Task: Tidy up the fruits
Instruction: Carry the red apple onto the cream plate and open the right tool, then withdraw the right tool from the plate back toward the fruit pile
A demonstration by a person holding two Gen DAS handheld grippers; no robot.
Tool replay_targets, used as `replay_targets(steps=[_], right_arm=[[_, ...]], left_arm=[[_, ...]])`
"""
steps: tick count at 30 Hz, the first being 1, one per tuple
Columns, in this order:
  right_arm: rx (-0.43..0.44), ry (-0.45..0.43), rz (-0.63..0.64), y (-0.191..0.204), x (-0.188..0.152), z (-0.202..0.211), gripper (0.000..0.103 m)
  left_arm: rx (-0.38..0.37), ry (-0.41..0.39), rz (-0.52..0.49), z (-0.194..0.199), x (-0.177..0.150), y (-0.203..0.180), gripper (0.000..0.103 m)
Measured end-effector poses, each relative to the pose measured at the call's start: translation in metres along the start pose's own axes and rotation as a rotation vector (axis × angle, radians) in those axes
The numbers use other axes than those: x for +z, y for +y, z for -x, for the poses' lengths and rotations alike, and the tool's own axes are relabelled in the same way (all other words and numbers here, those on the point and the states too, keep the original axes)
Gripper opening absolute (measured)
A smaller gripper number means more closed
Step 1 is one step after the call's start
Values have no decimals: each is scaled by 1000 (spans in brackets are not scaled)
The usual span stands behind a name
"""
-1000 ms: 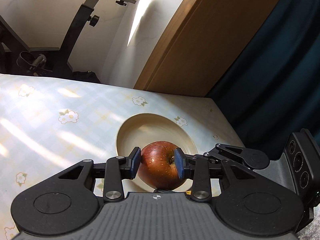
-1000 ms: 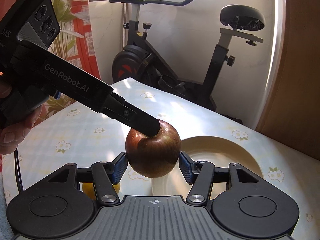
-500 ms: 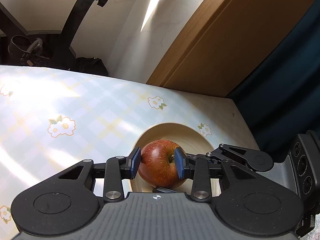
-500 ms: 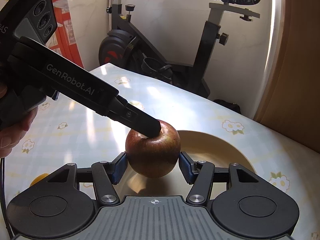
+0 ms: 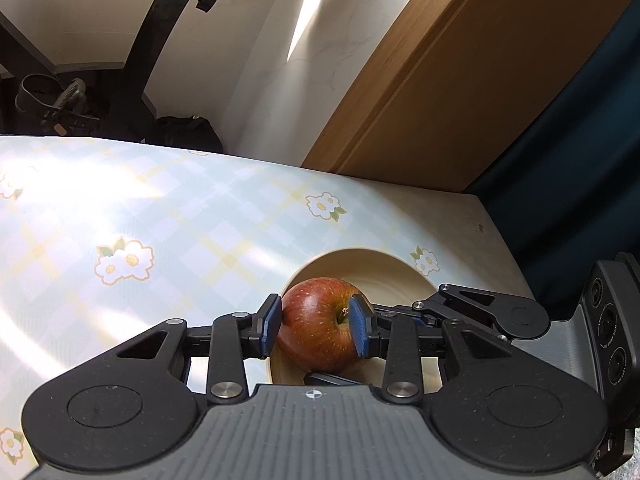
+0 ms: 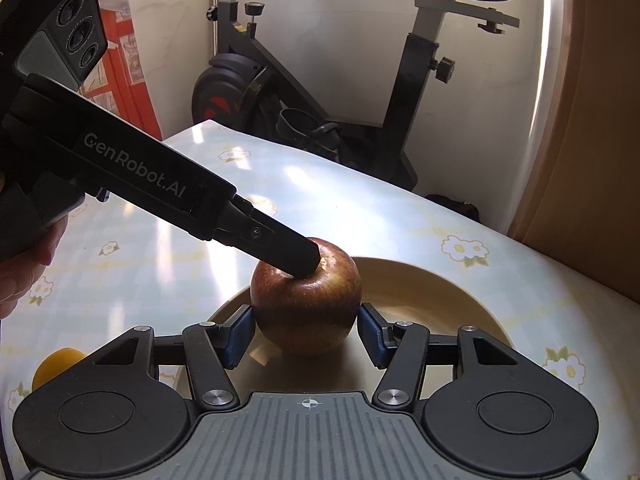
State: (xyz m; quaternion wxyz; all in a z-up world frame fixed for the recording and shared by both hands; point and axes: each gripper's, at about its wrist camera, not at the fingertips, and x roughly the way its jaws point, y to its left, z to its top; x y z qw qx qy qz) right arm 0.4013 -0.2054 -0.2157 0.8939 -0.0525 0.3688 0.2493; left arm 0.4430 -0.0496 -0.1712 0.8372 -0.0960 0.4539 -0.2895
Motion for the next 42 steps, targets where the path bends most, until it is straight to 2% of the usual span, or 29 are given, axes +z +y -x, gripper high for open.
replay_targets(steps=[4, 9, 16, 23, 28, 33, 39, 42], right_arm=[[-15, 1, -5, 0, 0, -1, 53], [-50, 3, -19, -1, -1, 2, 57], [-75, -7, -23, 4, -2, 20, 57], [-105, -55, -94, 2, -11, 53, 57], [-127, -93, -169, -3, -28, 80, 57], [-155, -129, -243, -3, -49, 104, 57], [-209, -150, -300, 3, -74, 125, 57], [-234, -162, -325, 7, -88, 136, 57]], left_arm=[[9, 0, -8, -1, -1, -1, 39], [42, -2, -25, 4, -4, -4, 45], [84, -41, -27, 27, -9, -5, 45], [183, -100, -83, 64, -22, -22, 45], [286, -147, -115, 92, -36, -34, 45], [351, -181, -122, 118, -58, -42, 45], [399, -216, -98, 139, -83, -50, 45], [399, -232, -95, 145, -93, -56, 45]])
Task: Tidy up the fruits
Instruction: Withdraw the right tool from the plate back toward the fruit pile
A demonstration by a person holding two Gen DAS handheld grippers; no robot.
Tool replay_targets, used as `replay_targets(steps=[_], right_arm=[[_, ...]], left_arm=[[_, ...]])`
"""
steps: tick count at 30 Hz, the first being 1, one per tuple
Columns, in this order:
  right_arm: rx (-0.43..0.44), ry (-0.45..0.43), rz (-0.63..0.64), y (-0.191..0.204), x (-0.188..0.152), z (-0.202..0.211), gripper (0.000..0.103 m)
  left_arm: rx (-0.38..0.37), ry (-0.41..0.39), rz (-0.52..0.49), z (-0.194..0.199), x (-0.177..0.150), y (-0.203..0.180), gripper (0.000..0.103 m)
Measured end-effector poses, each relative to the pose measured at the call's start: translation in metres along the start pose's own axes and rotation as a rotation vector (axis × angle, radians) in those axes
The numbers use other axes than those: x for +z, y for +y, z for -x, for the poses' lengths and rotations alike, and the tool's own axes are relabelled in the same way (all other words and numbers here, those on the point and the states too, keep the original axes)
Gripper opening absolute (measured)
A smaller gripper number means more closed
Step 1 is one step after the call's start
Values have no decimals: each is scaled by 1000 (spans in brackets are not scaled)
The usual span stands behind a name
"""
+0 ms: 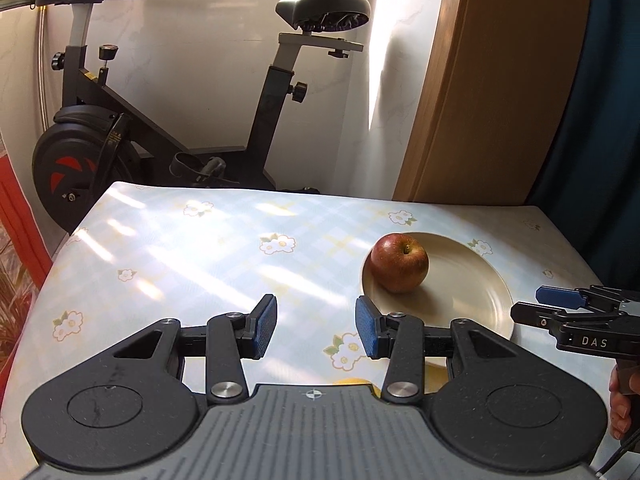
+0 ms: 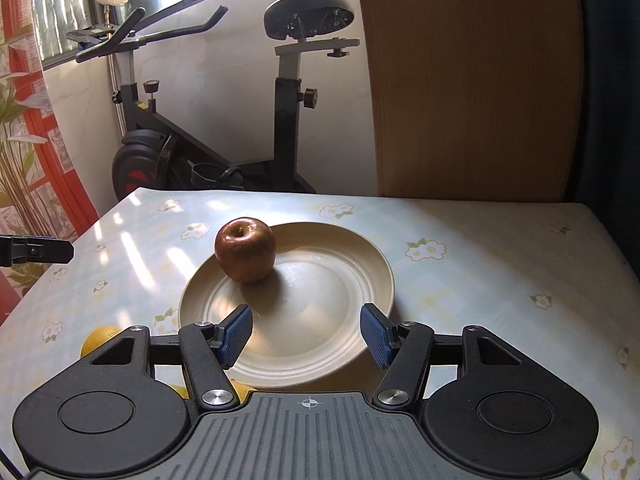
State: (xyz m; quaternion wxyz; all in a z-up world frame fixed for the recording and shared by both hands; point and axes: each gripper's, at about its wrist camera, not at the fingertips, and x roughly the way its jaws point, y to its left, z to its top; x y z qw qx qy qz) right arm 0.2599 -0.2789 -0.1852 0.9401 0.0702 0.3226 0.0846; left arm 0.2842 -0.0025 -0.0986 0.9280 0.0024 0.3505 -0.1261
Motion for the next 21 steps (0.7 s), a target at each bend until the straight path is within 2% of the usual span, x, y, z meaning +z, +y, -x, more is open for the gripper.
replay_targets(steps=[7, 11, 14, 21], right_arm=[[-55, 3, -74, -17, -28, 27, 57], [-71, 30, -62, -24, -39, 35, 56], [-73, 48, -61, -25, -47, 41, 55], [-58, 49, -56, -20, -55, 53, 53]], left_arm=[[-1, -34, 39, 17, -13, -9, 46], [20, -49, 18, 23, -23, -19, 52], [31, -54, -8, 26, -30, -24, 52], [8, -19, -11, 30, -44, -25, 52]])
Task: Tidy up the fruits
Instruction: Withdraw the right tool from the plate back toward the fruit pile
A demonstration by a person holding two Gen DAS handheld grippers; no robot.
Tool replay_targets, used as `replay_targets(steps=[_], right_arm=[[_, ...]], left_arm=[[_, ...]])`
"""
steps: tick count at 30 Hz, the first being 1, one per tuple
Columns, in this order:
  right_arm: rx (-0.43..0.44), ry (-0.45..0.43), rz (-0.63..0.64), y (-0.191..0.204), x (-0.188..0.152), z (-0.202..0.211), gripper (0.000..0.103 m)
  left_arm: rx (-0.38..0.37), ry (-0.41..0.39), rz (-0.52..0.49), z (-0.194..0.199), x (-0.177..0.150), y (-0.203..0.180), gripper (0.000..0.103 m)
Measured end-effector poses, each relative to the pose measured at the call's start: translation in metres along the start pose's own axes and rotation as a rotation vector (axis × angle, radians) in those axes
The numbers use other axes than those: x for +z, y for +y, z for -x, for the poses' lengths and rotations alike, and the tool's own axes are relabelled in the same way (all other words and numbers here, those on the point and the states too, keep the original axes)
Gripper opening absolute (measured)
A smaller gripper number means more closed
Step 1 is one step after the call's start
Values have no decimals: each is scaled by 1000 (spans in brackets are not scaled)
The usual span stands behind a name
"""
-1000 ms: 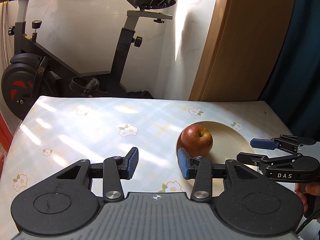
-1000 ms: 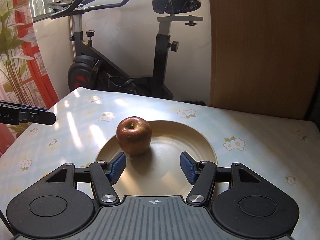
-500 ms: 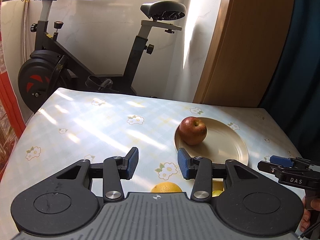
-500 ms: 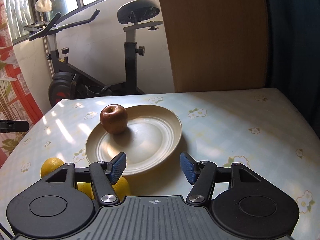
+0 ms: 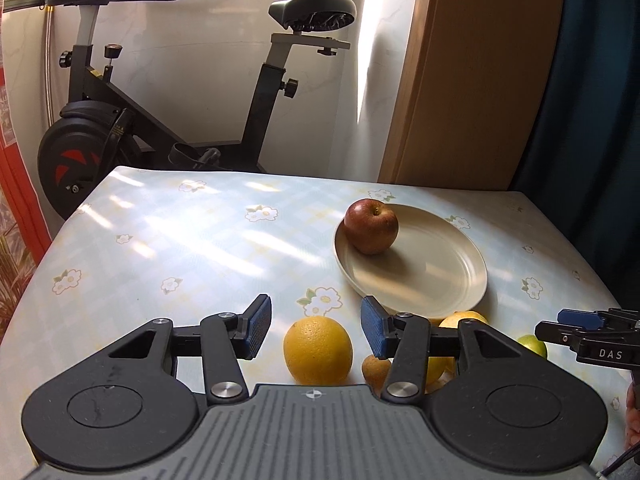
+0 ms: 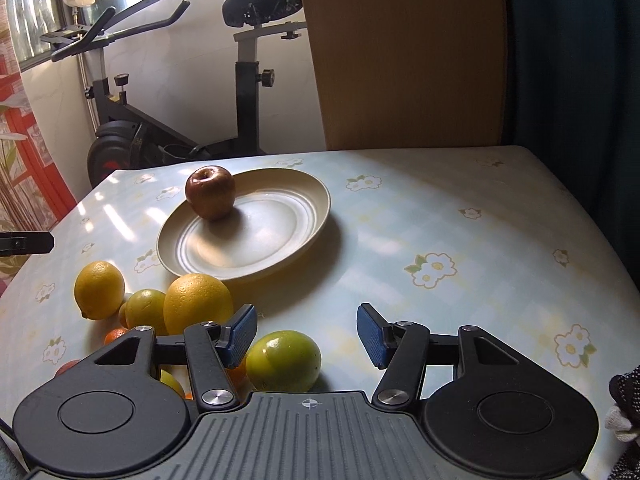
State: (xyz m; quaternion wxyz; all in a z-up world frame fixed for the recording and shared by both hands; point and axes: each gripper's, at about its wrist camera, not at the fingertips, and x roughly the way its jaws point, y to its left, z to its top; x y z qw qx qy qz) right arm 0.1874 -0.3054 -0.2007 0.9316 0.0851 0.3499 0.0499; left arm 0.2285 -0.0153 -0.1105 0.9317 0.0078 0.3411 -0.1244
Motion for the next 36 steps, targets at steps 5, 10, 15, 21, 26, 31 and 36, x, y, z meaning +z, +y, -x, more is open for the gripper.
replay_targets(steps=[5, 10, 15, 21, 26, 31, 36], right_arm=[[7, 13, 7, 5, -5, 8, 53], [27, 35, 41, 16, -12, 19, 51], [56, 76, 68, 26, -20, 23, 45], [96, 131, 84, 33, -26, 18, 42], [115, 170, 83, 35, -26, 10, 41], [127, 208, 113, 40, -26, 3, 41], [146, 219, 109, 39, -27, -2, 37]], left_arm=[[-16, -1, -14, 5, -2, -2, 52], [-25, 6, -20, 4, -4, -3, 52], [-35, 3, -19, 6, -7, -3, 52], [-47, 12, -16, 5, -10, -2, 52], [-52, 24, -14, 4, -12, -2, 52], [-60, 29, -12, 4, -14, -2, 52], [-69, 41, -11, 2, -16, -2, 52]])
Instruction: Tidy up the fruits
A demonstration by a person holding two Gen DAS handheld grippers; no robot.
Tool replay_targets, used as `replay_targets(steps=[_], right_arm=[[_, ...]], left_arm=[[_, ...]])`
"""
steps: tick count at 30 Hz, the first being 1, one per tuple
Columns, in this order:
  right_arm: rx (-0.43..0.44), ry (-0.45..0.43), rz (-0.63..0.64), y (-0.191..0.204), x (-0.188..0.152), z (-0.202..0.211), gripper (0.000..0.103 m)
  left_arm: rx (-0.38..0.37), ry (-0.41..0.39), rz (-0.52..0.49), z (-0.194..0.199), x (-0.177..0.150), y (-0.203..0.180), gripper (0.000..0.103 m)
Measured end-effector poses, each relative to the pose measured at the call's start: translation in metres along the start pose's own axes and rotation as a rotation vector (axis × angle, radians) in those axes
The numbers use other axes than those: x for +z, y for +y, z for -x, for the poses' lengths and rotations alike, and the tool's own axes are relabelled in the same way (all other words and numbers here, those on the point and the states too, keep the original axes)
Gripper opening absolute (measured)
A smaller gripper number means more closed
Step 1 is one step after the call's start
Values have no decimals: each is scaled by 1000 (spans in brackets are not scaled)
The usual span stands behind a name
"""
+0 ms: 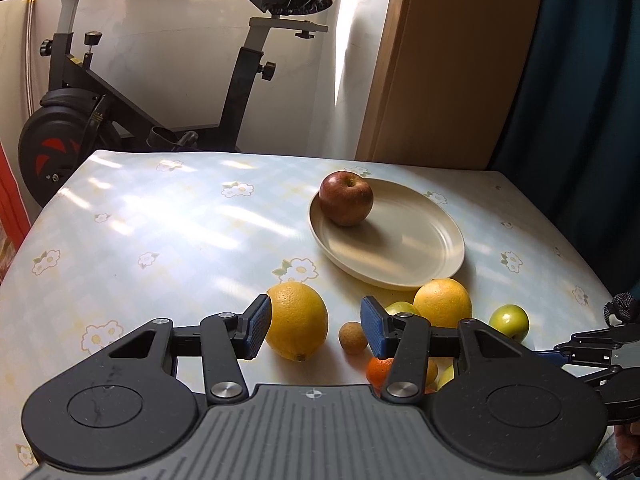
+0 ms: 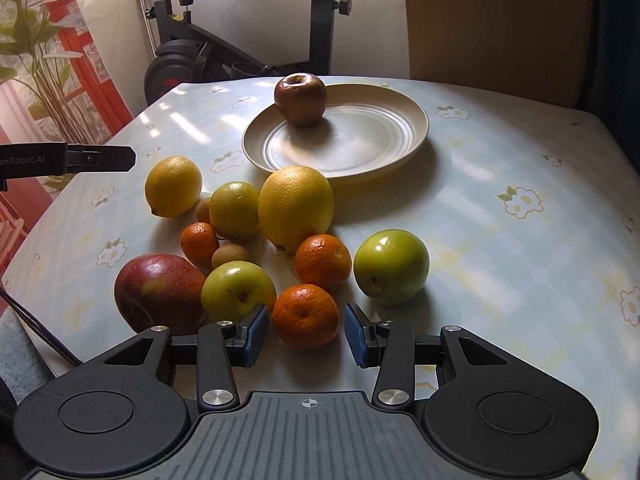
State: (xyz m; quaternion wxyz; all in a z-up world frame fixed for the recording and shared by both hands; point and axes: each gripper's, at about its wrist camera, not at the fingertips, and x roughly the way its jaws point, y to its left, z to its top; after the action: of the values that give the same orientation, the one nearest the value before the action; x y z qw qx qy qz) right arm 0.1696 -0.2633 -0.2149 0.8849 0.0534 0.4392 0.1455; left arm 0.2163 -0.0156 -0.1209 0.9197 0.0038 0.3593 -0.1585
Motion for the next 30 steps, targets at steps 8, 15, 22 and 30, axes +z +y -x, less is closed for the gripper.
replay_targets(steps=[8, 15, 22, 30], right_arm=[[41, -5, -70, -13, 0, -3, 36], [48, -5, -87, -13, -1, -3, 34], [34, -51, -68, -11, 5, 11, 33], [23, -147, -9, -7, 36, 31, 33]], left_arm=[[-5, 19, -2, -3, -2, -1, 52], [-20, 30, -5, -3, -4, -2, 52], [-48, 49, -7, -6, -5, 0, 49], [-104, 80, -35, -17, -1, 0, 30]])
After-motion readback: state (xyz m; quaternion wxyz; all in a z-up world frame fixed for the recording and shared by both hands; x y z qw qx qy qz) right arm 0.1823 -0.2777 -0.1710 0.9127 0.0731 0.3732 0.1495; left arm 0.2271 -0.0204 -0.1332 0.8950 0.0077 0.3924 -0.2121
